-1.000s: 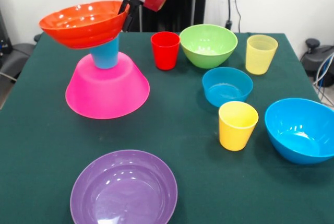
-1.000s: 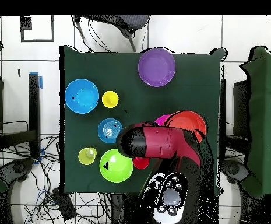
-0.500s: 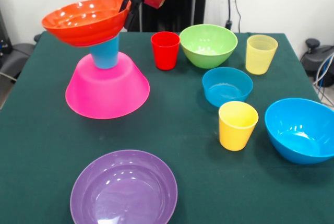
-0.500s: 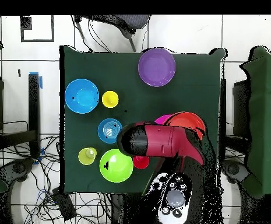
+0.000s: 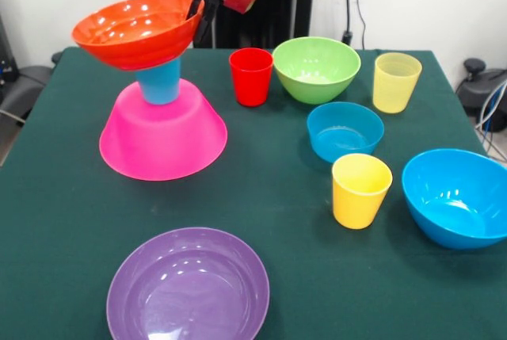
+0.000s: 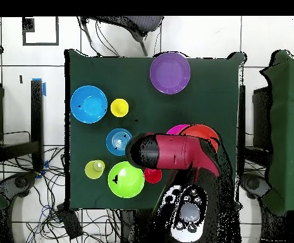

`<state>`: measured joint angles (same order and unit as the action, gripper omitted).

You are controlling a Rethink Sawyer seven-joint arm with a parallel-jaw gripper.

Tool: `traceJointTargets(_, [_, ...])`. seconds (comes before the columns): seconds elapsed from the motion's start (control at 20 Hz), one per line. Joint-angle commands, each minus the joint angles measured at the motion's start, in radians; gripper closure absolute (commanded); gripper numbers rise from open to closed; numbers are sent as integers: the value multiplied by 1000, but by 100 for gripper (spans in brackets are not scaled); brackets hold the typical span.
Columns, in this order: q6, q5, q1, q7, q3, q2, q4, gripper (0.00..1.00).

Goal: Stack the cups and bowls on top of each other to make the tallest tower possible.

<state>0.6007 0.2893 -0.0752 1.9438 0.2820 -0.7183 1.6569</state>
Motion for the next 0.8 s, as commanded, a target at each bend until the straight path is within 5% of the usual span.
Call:
traceJointTargets(0.05, [112, -6, -6, -23, -121, 20, -31, 100])
traceJointTargets(0.8, [125, -9, -23, -39, -143, -10, -9, 100])
